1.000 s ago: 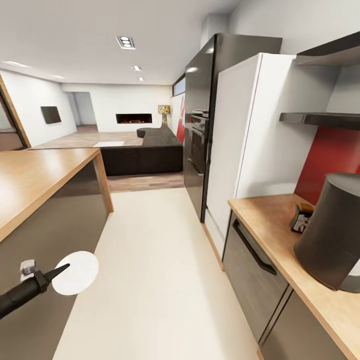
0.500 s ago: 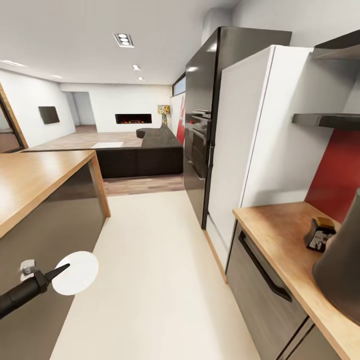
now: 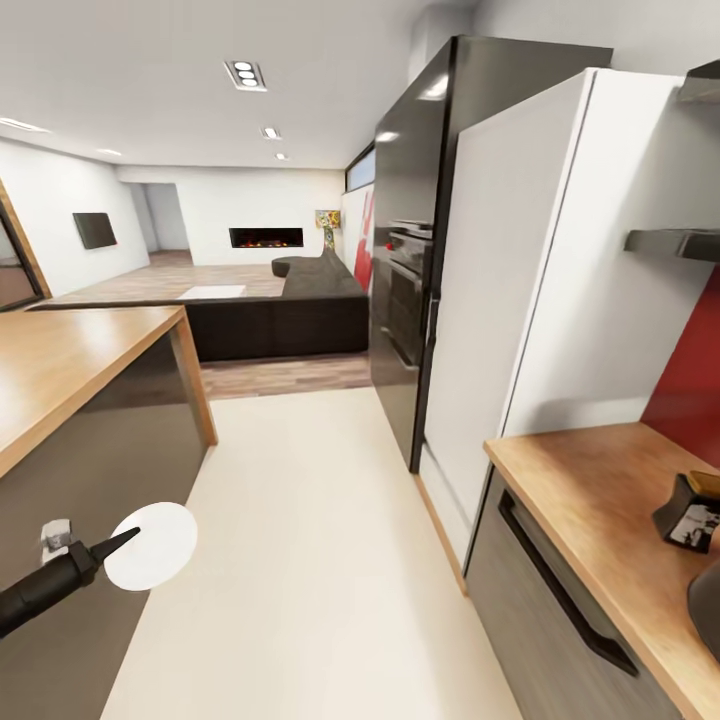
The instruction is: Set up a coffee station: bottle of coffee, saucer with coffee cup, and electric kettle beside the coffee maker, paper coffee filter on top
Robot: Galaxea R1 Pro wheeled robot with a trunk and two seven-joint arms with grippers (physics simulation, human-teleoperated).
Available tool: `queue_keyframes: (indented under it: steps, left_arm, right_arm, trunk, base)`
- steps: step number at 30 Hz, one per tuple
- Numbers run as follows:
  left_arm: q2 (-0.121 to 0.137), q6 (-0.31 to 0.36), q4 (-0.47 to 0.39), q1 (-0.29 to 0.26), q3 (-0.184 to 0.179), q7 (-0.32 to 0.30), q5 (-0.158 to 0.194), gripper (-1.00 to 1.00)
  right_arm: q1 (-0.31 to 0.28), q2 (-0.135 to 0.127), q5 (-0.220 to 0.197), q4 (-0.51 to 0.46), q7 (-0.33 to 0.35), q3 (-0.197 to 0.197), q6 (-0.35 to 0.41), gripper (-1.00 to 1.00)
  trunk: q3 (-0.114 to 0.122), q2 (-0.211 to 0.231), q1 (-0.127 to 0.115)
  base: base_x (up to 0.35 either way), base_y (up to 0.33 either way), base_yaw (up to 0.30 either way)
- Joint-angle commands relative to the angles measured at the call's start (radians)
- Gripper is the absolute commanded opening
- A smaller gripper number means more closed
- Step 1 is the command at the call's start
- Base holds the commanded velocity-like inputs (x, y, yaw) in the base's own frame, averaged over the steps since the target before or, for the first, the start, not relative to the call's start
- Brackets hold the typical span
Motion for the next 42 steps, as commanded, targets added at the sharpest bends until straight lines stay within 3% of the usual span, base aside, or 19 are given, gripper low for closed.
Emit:
queue_keyframes:
  steps: [1, 10, 23, 42]
  left_arm:
    - [0.0, 0.007, 0.0, -0.001, 0.001, -0.001, 0.002, -1.0]
    - [0.0, 0.007, 0.002, -0.001, 0.001, -0.001, 0.002, -1.0]
    - [0.0, 0.007, 0.002, -0.001, 0.002, -0.001, 0.002, -1.0]
    - [0.0, 0.006, 0.021, -0.001, 0.002, -0.001, 0.003, -1.0]
  right_arm:
    - [-0.001, 0.0, -0.008, -0.002, -0.004, 0.008, 0.005, 1.0]
    - [0.0, -0.001, -0.008, -0.002, -0.004, 0.008, 0.005, 1.0]
    - [0.0, -0.001, -0.008, -0.002, -0.004, 0.008, 0.006, 1.0]
    - [-0.001, -0.001, -0.008, -0.002, -0.004, 0.008, 0.005, 1.0]
  trunk:
    - [-0.002, -0.002, 0.001]
    - [-0.002, -0.002, 0.001]
    - [-0.002, -0.002, 0.001]
    - [-0.002, -0.002, 0.001]
  base:
    - [0.337, 0.118, 0.0]
    - [0.294, 0.179, -0.027]
    - [0.23, 0.233, -0.237]
    - [0.016, 0.022, -0.261]
